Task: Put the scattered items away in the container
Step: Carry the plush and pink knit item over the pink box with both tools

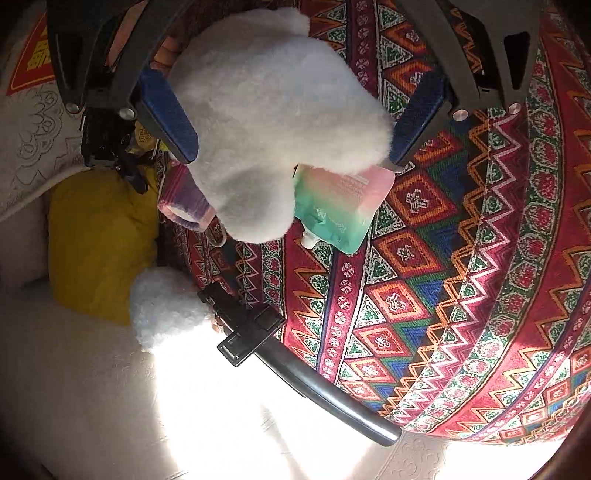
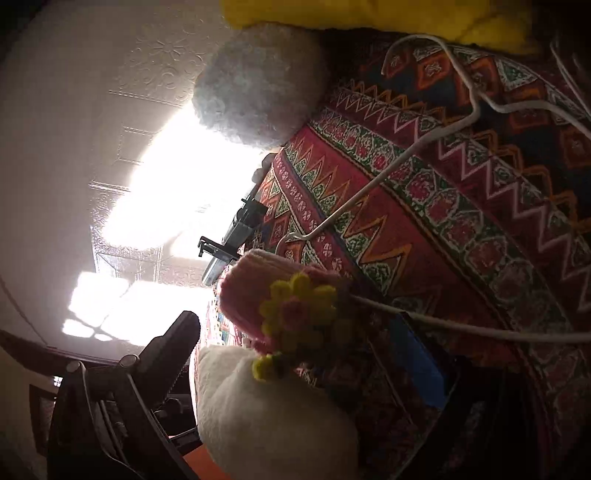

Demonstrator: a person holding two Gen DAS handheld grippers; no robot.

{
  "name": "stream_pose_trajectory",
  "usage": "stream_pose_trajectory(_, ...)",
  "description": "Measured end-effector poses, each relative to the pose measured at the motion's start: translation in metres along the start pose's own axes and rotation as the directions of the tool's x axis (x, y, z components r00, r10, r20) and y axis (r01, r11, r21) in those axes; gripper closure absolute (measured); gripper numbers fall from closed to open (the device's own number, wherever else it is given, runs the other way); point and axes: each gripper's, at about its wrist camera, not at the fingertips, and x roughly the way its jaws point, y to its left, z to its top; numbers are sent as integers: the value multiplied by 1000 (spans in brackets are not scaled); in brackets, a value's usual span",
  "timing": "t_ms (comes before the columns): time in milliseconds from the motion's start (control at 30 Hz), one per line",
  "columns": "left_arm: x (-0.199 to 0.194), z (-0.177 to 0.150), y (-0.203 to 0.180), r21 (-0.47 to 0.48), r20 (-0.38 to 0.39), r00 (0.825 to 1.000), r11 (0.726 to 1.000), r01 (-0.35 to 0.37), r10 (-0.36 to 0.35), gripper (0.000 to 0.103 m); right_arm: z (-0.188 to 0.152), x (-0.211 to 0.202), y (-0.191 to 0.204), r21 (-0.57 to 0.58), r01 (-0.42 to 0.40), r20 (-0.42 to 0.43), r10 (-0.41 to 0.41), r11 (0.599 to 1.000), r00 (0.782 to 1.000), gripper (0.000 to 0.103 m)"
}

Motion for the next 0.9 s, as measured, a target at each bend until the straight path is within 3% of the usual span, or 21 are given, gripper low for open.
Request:
stream_pose_trajectory(67, 11, -4, -2, 19, 32, 999, 1000, 2, -3, 0, -2, 17, 11, -91, 22, 14, -21, 996, 1000, 0)
stream_pose_trajectory(100, 13, -11, -8, 59, 63, 998, 998, -26, 23, 0, -8, 21, 20, -164, 50, 29, -46, 985, 999, 7)
stream_pose_trajectory(133, 13, -20, -14, 93, 95, 995, 994, -50, 41, 0, -17, 24, 28, -223, 30, 27, -25, 974, 999, 23)
stream_pose_trajectory(167, 10, -31, -17, 104, 114, 993, 994, -44, 33, 4, -28, 26, 28, -226, -5, 15, 8, 974, 1000, 24)
stream_pose_trajectory(200, 5, -41, -15, 91, 113, 994, 996, -5, -6, 20, -39, 24, 23, -200, -30, 11, 32, 979, 999, 28)
stream_pose_trajectory(233, -2, -54, -11, 67, 103, 994, 997, 40, -47, 21, -54, 17, 19, -187, -41, 24, 46, 981, 999, 30)
stream_pose_trajectory(400, -78, -151, 18, 32, 118, 988, 995, 99, -102, 37, -155, -57, 10, -204, -52, 28, 59, 978, 998, 31)
stream_pose_trajectory(567, -170, -272, 45, 25, 111, 981, 987, 157, -159, 38, -268, -153, 10, -220, -91, -28, 87, 971, 996, 31)
stream_pose_trajectory(667, -217, -337, 58, 30, 113, 978, 984, 175, -177, 38, -332, -205, 24, -286, -73, -5, 75, 955, 997, 31)
stream_pose_trajectory(800, -268, -390, 83, -4, 159, 972, 984, 178, -175, 38, -413, -247, 42, -357, -34, 43, 53, 934, 998, 31)
stream_pose_trajectory(900, -309, -403, 103, -43, 210, 965, 985, 169, -157, 38, -451, -244, 67, -417, -35, 24, 50, 908, 998, 31)
